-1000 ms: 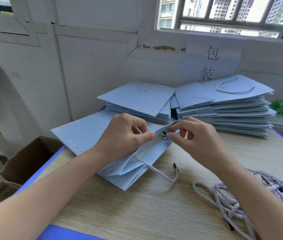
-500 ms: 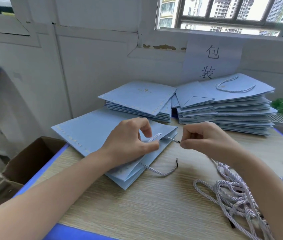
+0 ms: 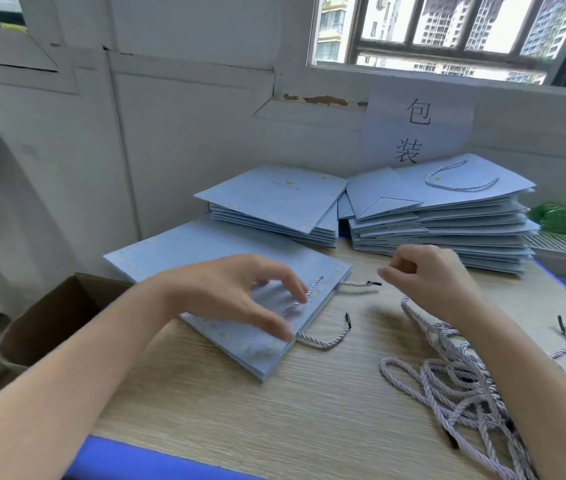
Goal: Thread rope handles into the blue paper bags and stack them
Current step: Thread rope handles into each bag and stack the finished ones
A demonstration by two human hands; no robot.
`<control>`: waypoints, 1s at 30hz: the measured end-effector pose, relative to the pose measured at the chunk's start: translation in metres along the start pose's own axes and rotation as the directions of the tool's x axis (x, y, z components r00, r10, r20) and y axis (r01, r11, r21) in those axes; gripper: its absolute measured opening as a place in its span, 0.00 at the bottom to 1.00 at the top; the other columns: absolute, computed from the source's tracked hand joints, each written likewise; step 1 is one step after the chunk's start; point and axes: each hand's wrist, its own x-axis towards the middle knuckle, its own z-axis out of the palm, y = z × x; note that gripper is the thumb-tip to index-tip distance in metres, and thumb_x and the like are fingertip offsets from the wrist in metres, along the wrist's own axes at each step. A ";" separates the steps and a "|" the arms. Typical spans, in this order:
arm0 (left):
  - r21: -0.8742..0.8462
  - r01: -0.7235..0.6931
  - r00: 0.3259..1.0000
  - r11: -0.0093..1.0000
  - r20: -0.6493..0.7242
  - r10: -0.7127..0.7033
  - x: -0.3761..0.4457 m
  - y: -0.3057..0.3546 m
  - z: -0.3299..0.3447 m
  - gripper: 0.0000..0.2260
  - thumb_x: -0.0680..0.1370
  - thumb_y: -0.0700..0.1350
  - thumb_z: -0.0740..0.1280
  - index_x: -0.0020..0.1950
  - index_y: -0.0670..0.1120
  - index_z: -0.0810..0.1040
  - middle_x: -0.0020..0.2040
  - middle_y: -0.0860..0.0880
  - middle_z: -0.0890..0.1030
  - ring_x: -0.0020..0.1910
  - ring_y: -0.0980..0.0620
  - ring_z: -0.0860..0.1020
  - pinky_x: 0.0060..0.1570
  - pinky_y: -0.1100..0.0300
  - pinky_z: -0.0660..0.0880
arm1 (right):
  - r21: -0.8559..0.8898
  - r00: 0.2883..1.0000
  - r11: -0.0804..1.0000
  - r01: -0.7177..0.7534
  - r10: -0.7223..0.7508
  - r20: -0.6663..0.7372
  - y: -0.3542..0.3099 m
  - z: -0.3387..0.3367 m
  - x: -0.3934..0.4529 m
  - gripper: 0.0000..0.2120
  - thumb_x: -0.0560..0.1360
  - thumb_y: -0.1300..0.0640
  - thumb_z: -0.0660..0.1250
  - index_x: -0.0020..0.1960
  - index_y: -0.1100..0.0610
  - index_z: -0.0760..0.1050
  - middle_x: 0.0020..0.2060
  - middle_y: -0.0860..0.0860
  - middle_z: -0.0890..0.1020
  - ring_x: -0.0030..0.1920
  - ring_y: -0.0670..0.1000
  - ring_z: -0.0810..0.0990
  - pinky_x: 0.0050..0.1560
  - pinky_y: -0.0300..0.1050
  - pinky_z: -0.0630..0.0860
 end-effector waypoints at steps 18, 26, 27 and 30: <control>0.622 -0.036 0.463 0.782 -0.683 0.565 0.007 0.010 0.016 0.12 0.71 0.57 0.68 0.43 0.50 0.74 0.28 0.59 0.62 0.26 0.60 0.60 0.28 0.67 0.60 | 0.166 0.899 0.948 0.273 -0.312 0.306 -0.022 0.007 -0.011 0.31 0.70 0.49 0.68 0.70 0.44 0.60 0.64 0.39 0.66 0.65 0.42 0.61 0.63 0.44 0.66; 0.658 -0.145 0.177 0.739 -0.718 0.673 0.007 0.028 0.025 0.08 0.76 0.44 0.66 0.52 0.45 0.71 0.54 0.46 0.68 0.53 0.49 0.71 0.55 0.57 0.70 | 0.319 0.878 0.900 0.295 -0.124 -0.462 -0.022 0.003 -0.002 0.14 0.76 0.51 0.65 0.47 0.64 0.77 0.36 0.58 0.81 0.37 0.61 0.78 0.39 0.58 0.76; 0.647 -0.121 0.191 0.753 -0.729 0.657 0.007 0.028 0.025 0.10 0.75 0.45 0.66 0.54 0.45 0.71 0.57 0.46 0.66 0.57 0.49 0.68 0.61 0.60 0.66 | 0.447 0.889 0.850 0.278 -0.051 -0.455 -0.021 -0.001 -0.003 0.13 0.77 0.52 0.65 0.47 0.64 0.76 0.37 0.60 0.80 0.38 0.62 0.77 0.42 0.60 0.76; 0.642 -0.086 0.293 0.762 -0.715 0.635 0.008 0.026 0.026 0.12 0.75 0.47 0.65 0.56 0.46 0.71 0.61 0.46 0.65 0.61 0.47 0.67 0.64 0.60 0.62 | 0.770 0.930 0.587 0.251 0.073 -0.359 -0.023 -0.012 -0.003 0.08 0.78 0.58 0.63 0.43 0.60 0.77 0.36 0.54 0.81 0.36 0.56 0.78 0.43 0.52 0.79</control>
